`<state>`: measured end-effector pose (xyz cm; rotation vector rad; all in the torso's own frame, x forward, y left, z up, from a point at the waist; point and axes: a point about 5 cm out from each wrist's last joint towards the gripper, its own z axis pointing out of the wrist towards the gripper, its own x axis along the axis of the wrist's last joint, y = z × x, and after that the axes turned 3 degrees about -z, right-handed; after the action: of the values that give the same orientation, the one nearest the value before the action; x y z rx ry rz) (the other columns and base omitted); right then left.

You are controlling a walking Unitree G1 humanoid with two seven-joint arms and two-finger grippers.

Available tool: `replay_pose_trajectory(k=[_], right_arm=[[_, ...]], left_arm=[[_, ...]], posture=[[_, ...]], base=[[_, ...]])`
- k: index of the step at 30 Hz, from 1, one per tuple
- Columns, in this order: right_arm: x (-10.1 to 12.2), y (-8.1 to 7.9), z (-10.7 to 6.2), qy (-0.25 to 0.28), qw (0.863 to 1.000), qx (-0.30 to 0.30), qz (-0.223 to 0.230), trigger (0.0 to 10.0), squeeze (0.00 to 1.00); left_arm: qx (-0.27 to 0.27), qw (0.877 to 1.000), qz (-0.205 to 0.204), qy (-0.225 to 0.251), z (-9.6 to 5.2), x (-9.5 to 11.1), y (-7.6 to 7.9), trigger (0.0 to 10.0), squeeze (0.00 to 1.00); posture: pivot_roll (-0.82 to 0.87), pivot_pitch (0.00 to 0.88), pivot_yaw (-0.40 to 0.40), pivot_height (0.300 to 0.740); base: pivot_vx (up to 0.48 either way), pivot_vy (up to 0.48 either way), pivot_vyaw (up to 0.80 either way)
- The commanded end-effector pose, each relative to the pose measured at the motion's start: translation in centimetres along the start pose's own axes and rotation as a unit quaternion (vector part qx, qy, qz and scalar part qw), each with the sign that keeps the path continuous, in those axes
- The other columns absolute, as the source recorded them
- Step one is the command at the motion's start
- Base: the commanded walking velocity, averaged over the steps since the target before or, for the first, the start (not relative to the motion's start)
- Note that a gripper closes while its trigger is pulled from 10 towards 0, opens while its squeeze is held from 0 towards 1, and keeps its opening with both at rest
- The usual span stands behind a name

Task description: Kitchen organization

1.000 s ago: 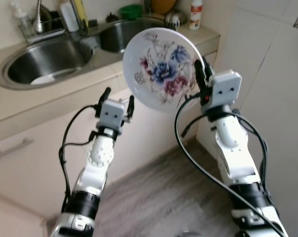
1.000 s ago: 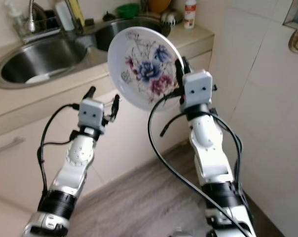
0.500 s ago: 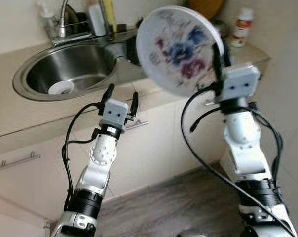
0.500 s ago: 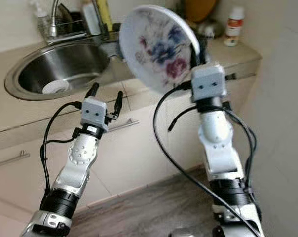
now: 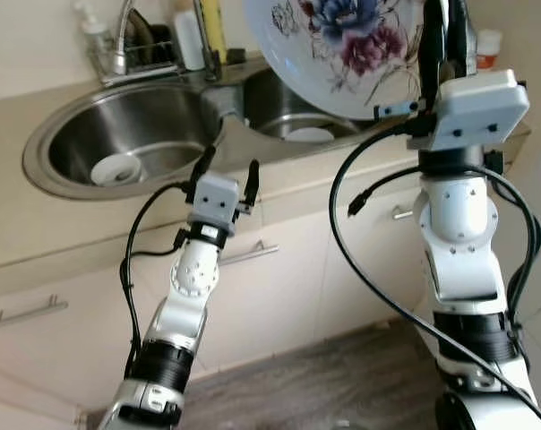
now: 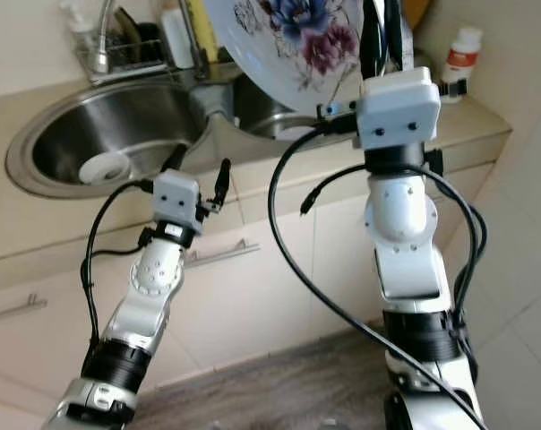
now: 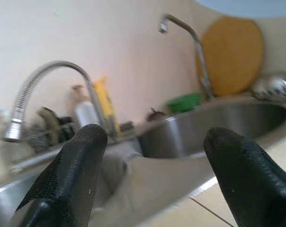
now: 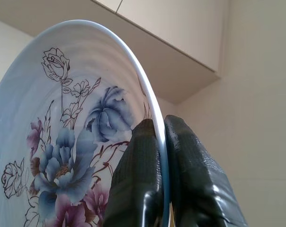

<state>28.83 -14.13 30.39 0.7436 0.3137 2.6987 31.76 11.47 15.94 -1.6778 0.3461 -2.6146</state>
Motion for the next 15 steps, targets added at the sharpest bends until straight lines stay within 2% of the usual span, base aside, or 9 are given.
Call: replay_pose_trajectory(k=[1,5,9,15], right_arm=[[0.51,0.30,0.40,0.014,1.000,-0.008,-0.002,0.0,0.00],[0.20,0.11,0.27,0.006,1.000,-0.001,-0.008,0.0,0.00],[0.09,0.22,0.23,0.004,1.000,-0.008,0.000,0.0,0.00],[-0.24,0.52,0.16,-0.006,1.000,-0.015,-0.002,0.0,0.00]], left_arm=[[0.022,0.999,0.006,0.024,0.19,0.84,-0.81,10.0,0.00],[0.044,0.998,0.011,0.032,0.31,1.06,-1.50,10.0,0.00],[0.044,0.998,0.012,0.031,0.29,1.01,-1.51,10.0,0.00],[0.046,0.998,0.012,0.032,0.23,1.03,-1.37,10.0,0.00]], posture=[[-0.17,0.000,0.047,0.740],[-0.17,0.000,0.042,0.740],[-0.17,0.000,0.042,0.740],[-0.17,0.000,0.043,0.740]], base=[[0.322,0.000,0.69],[0.337,0.000,0.77],[0.352,0.000,0.68],[0.371,0.000,0.00]])
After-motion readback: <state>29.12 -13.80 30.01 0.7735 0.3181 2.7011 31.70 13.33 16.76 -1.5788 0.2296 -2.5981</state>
